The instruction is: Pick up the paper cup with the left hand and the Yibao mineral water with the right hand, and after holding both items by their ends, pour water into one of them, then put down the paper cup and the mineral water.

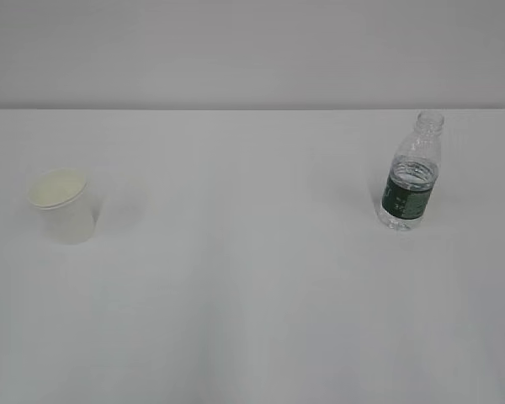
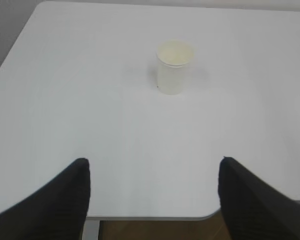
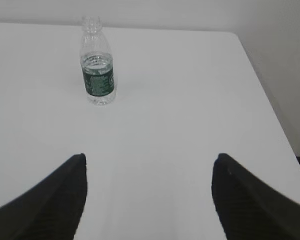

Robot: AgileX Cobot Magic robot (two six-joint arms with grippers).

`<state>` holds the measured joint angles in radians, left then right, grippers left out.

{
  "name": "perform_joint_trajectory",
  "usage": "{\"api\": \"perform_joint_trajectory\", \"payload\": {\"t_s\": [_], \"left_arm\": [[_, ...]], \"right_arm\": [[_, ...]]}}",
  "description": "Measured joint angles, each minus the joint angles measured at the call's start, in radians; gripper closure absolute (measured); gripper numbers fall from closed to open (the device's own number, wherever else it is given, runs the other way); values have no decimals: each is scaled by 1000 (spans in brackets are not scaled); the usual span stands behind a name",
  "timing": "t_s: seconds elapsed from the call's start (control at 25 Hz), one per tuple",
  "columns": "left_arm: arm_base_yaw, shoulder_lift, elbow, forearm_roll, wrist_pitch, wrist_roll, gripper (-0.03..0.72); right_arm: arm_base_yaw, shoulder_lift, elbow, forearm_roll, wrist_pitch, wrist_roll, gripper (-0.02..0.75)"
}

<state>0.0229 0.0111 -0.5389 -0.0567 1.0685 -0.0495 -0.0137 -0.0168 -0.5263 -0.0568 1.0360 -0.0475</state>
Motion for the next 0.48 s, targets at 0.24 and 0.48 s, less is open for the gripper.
{"api": "perform_joint_trajectory", "payload": {"t_s": [0.24,0.48], "left_arm": [[0,108,-2,-29,-10,0,133],[-24,235,-2,-38,-75,6,130]], "right_arm": [[0,0,0,22,-124,-8,149],[0,0,5,24,-179,-12,149]]}}
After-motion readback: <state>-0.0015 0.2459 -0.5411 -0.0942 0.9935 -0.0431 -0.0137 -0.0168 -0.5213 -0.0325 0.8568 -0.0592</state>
